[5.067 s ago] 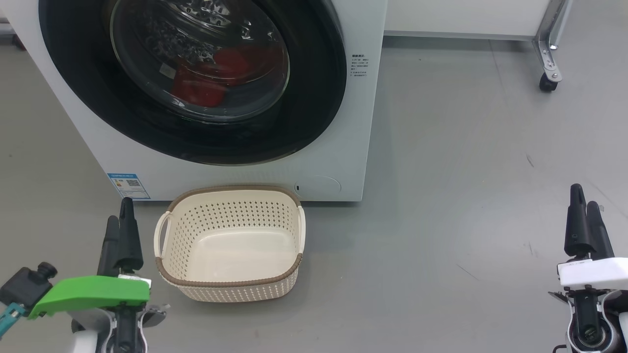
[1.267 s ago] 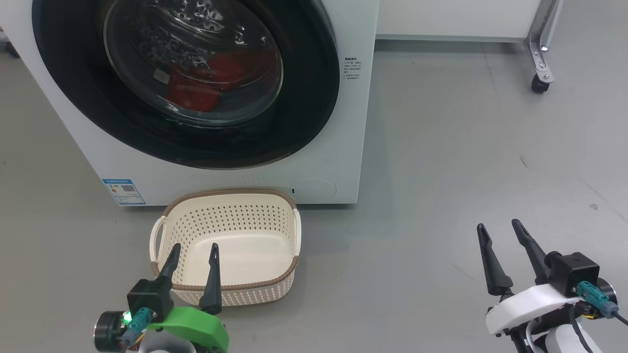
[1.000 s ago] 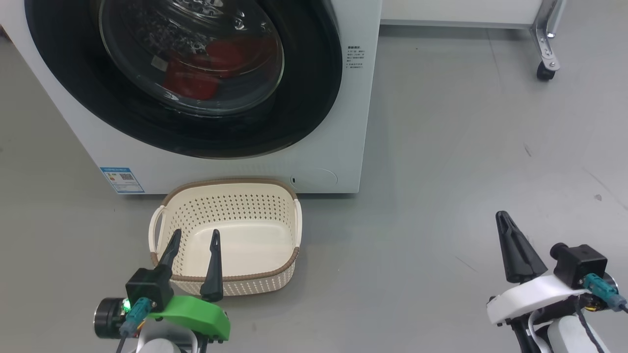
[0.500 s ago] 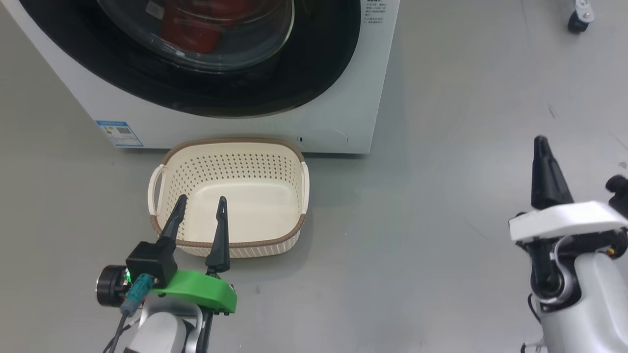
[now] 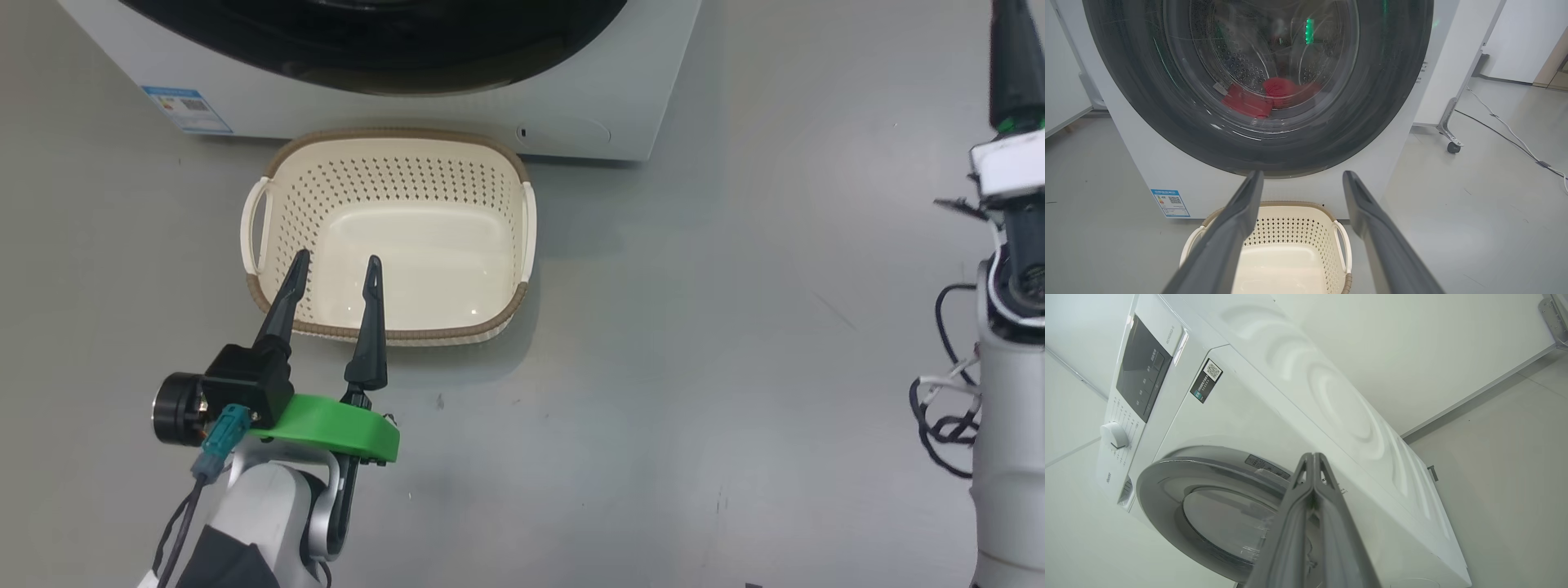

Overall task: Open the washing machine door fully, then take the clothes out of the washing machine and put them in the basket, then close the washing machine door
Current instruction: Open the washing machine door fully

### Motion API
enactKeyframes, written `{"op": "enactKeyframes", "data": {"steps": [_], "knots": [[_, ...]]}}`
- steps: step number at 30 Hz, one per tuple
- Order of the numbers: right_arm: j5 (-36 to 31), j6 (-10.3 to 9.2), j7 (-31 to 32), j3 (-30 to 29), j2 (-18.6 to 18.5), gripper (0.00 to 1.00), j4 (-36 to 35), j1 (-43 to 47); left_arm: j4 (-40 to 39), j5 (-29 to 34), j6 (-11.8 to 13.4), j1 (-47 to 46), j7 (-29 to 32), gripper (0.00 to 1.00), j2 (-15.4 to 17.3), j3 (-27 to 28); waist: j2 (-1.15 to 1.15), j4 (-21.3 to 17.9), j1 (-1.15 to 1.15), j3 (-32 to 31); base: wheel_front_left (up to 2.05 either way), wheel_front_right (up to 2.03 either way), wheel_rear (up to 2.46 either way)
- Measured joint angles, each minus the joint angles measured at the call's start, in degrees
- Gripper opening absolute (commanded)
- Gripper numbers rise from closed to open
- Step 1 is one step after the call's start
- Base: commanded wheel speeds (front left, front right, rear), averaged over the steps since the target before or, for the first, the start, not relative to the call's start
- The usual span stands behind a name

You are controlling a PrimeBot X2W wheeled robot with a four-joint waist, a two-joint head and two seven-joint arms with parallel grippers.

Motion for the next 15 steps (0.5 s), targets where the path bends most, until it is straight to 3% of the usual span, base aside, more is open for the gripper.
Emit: {"op": "enactKeyframes", "data": {"steps": [4, 10, 15], "knots": [[2.83, -0.45, 2.98, -1.18, -0.53, 0.0, -0.37, -3.97, -0.81, -0.03, 0.01, -1.12, -0.01, 1.0, -0.01, -0.02, 0.0, 0.55, 0.0, 2.21, 0.0, 0.0, 0.0], [6.84, -2.94, 9.46, -2.26, -3.43, 0.0, 0.32, -10.98, -1.38, -0.57, 0.03, -4.27, -0.01, 1.0, -0.13, -1.45, 0.0, 2.29, 0.0, 6.73, 0.0, 0.0, 0.0], [9.43, -5.3, 13.39, -2.05, -3.44, 0.0, 2.03, -15.71, -1.89, -1.87, 0.04, -5.36, -0.01, 1.0, -0.16, -1.87, 0.0, 4.08, 0.0, 9.05, 0.0, 0.0, 0.0]]}}
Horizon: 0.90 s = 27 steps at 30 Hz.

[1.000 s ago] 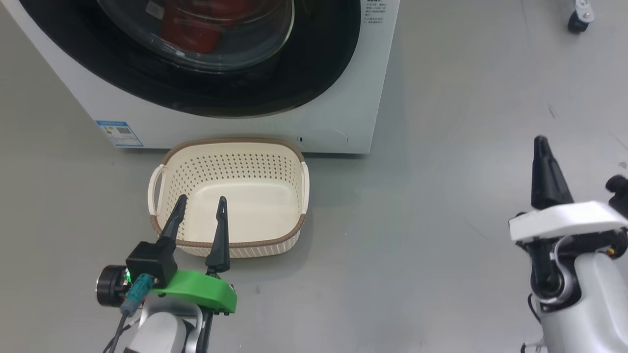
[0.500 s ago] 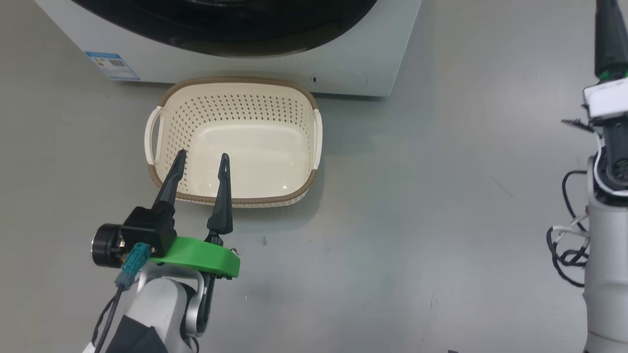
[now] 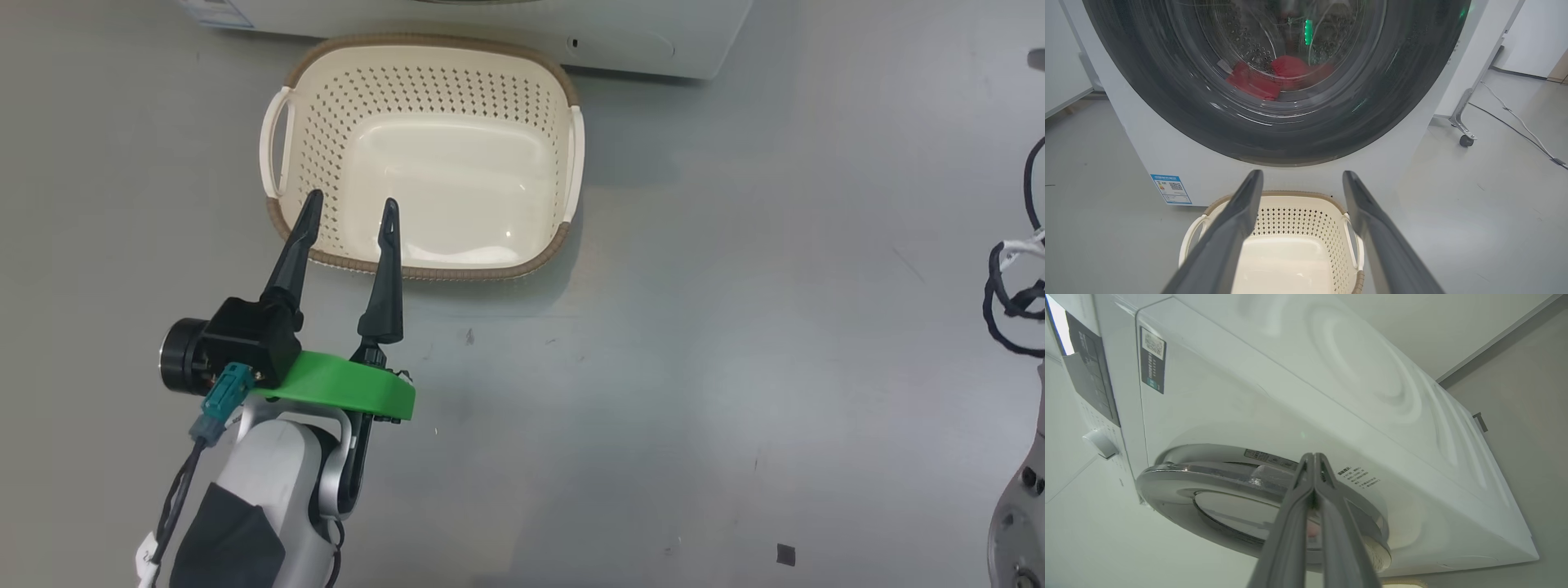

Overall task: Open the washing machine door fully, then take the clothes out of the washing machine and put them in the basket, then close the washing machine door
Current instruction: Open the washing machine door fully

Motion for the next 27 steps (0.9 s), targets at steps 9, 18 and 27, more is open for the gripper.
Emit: {"op": "enactKeyframes", "data": {"steps": [9, 18, 27], "knots": [[4.69, -3.19, 5.77, 0.78, 0.52, 0.0, 2.77, -8.22, -0.52, -0.1, 0.0, -2.02, 0.0, 1.0, -0.04, -0.38, 0.0, 2.43, 0.0, 3.87, 0.0, 0.0, 0.0], [9.03, -5.83, 10.94, 0.75, 0.66, 0.0, 6.14, -14.22, -0.53, -1.62, 0.0, -3.5, 0.0, 1.0, -0.19, -0.78, 0.0, 4.77, 0.0, 6.4, 0.0, 0.0, 0.0], [10.37, -7.36, 14.61, 0.19, -0.34, 0.0, 9.88, -19.32, -1.07, -3.38, 0.0, -4.65, 0.0, 1.0, -0.35, -1.07, 0.0, 7.07, 0.0, 7.85, 0.0, 0.0, 0.0]]}}
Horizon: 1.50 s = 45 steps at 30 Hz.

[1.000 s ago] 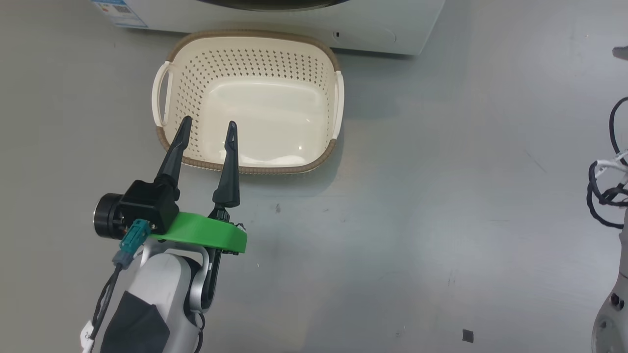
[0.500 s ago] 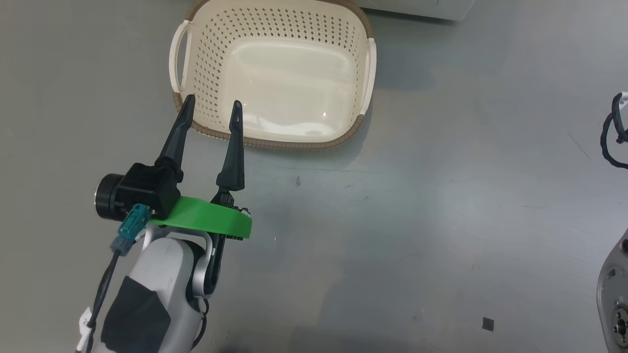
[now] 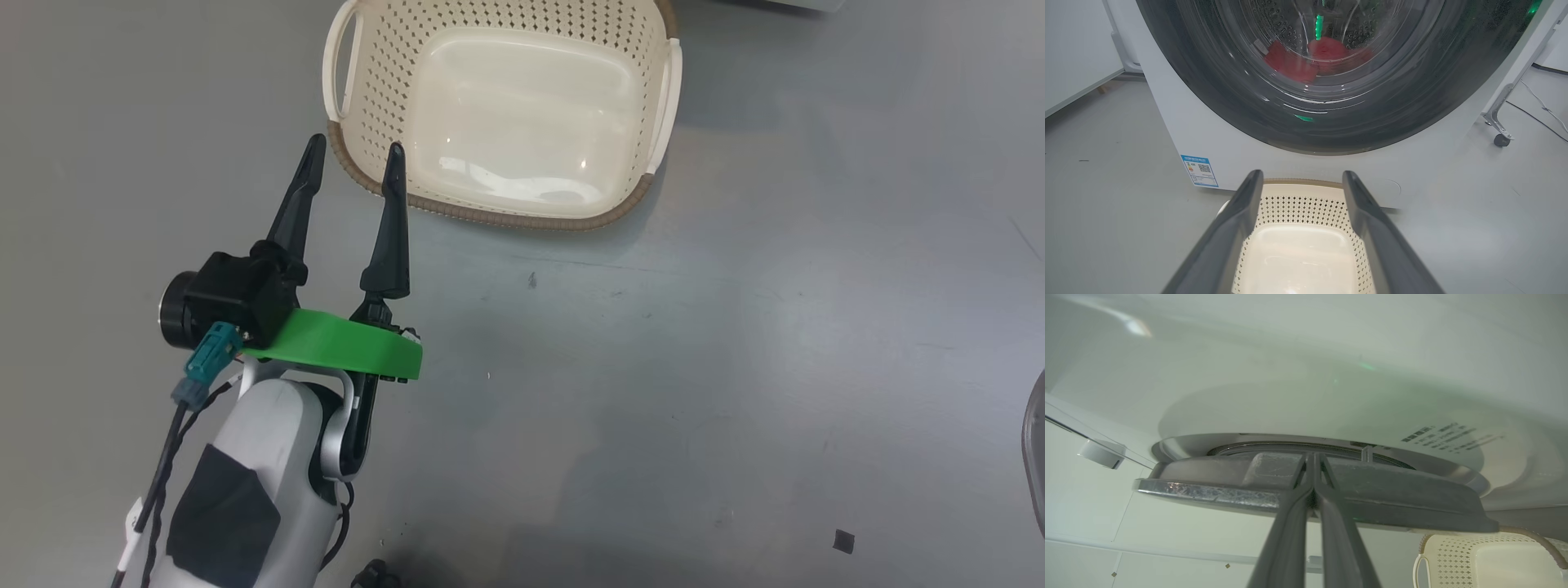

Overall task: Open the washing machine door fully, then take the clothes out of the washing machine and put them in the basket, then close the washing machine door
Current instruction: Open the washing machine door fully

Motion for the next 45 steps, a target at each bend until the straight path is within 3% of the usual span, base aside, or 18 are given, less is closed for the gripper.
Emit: {"op": "enactKeyframes", "data": {"steps": [20, 45], "knots": [[0.73, -0.99, 2.67, -0.14, -0.56, 0.0, 7.4, -6.59, -0.08, -1.75, 0.01, 0.01, 0.0, 1.0, -0.16, 0.2, 0.0, 3.12, 0.0, 1.19, 0.0, 0.0, 0.0], [4.2, -1.0, 8.14, -1.58, -1.14, 0.0, 16.99, -9.07, -0.38, -1.76, 0.01, 0.02, 0.0, 1.0, -0.2, -0.21, 0.0, 3.01, 0.0, -0.52, 0.0, 0.0, 0.0]]}}
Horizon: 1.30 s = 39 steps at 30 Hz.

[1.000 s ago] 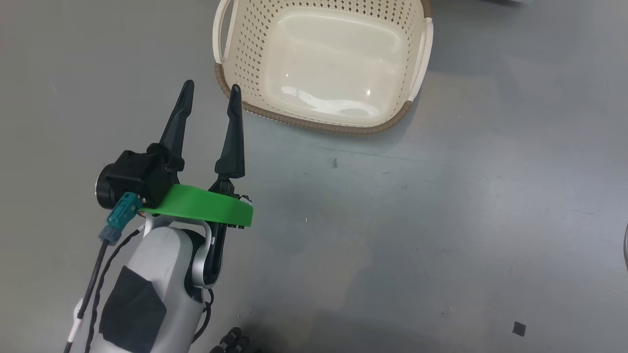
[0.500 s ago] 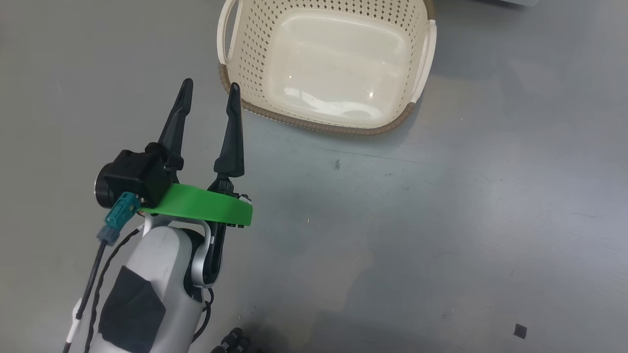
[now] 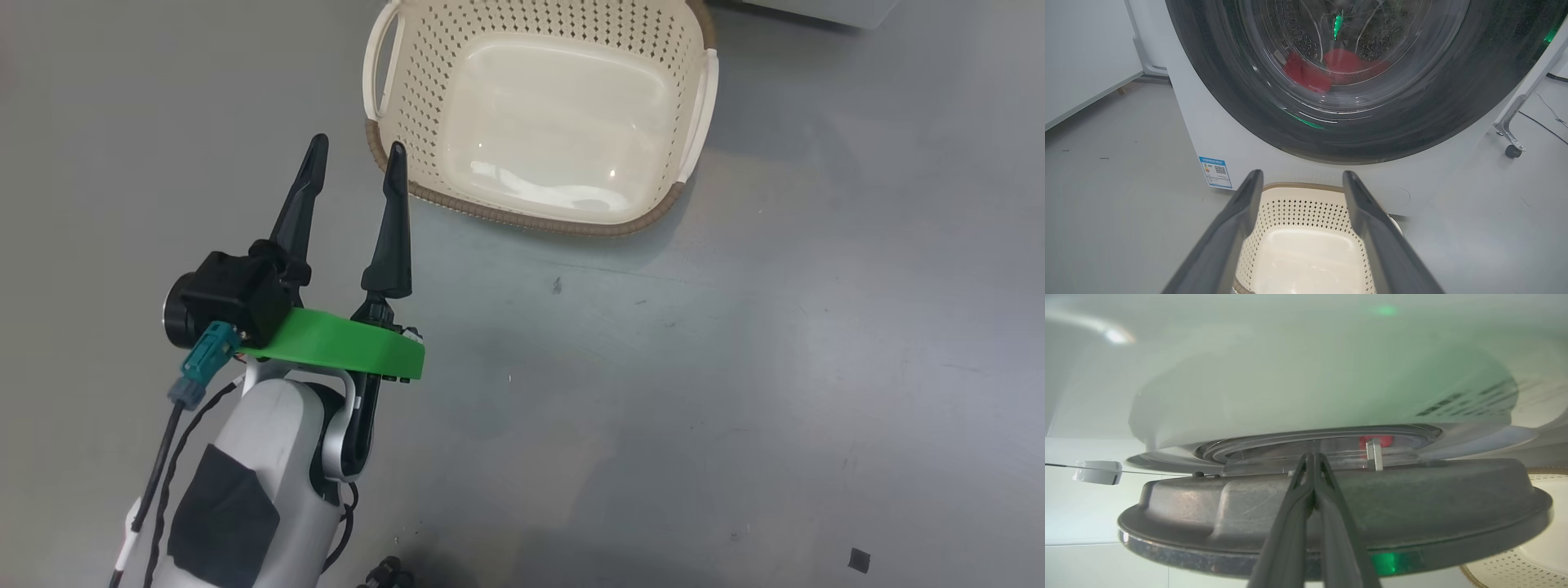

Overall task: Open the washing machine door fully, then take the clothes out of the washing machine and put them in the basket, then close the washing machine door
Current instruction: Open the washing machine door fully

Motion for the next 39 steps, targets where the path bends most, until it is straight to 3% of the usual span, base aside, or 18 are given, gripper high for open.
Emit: {"op": "enactKeyframes", "data": {"steps": [15, 39], "knots": [[1.19, -0.03, 4.94, 1.12, 1.07, 0.0, 4.99, 2.6, 1.0, 0.24, 0.0, 0.45, 0.0, 1.0, 0.01, 0.55, 0.0, -0.66, 0.0, -3.99, 0.0, 0.0, 0.0], [1.16, -0.03, 9.1, 4.58, 3.45, 0.0, 7.06, 9.6, 2.08, 1.18, 0.0, 2.46, 0.0, 1.0, 0.02, 0.87, 0.0, -3.24, 0.0, -9.52, 0.0, 0.0, 0.0]]}}
